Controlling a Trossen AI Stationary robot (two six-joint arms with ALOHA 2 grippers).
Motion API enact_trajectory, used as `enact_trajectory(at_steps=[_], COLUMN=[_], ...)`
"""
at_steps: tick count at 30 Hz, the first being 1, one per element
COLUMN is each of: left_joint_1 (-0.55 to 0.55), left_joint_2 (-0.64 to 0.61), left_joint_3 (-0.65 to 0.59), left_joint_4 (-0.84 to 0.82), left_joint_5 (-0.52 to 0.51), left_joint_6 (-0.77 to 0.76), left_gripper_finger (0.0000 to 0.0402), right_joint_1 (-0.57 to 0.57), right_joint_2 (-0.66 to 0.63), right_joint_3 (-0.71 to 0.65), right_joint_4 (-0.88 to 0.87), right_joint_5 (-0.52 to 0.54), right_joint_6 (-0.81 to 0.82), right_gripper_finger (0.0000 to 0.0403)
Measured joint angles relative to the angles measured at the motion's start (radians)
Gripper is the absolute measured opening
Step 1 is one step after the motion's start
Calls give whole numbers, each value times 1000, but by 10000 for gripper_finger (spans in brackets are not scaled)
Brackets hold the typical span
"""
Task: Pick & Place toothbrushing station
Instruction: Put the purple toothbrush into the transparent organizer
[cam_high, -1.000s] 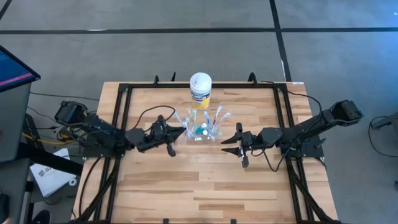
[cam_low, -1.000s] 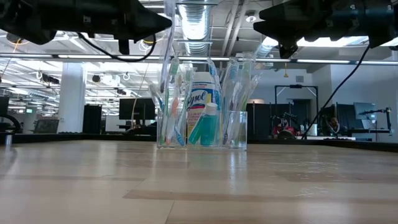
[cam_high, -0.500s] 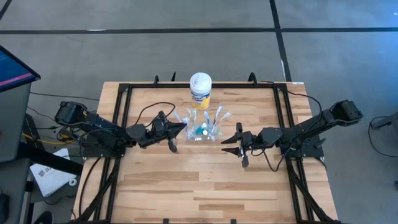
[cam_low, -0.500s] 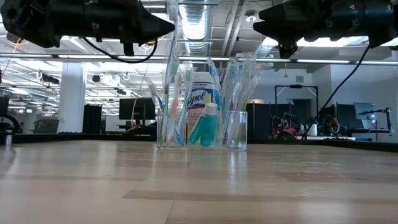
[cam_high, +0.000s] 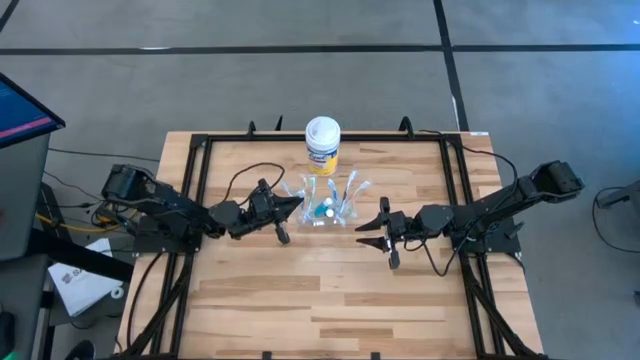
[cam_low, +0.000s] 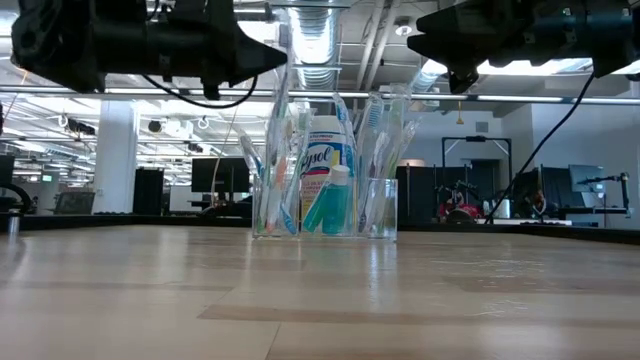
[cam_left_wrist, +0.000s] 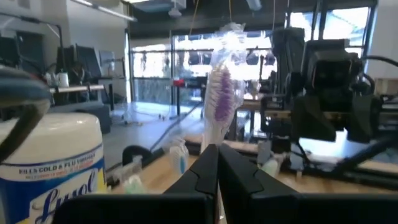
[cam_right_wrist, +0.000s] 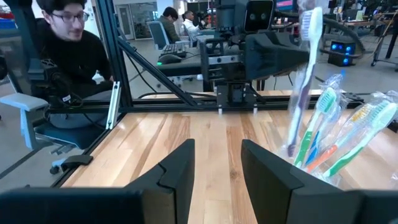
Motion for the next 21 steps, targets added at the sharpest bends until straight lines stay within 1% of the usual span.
enact_trajectory(at_steps=[2, 5, 8, 11, 21], left_joint_1=[1, 11, 18, 19, 18], left_joint_2=[30, 70, 102, 128, 193], left_joint_3=[0, 0, 0, 0, 0], left_joint_4=[49, 81, 85, 85, 102], left_joint_5=[0, 0, 0, -37, -70], left_joint_6=[13, 27, 22, 9, -35], left_gripper_finger=[0, 0, 0, 0, 0], right_joint_1=[0, 0, 0, 0, 0], right_joint_2=[0, 0, 0, 0, 0], right_joint_3=[0, 0, 0, 0, 0], right_joint_4=[0, 0, 0, 0, -1], right_joint_5=[0, 0, 0, 0, 0], right_joint_6=[0, 0, 0, 0, 0], right_gripper_finger=[122, 122, 122, 122, 122])
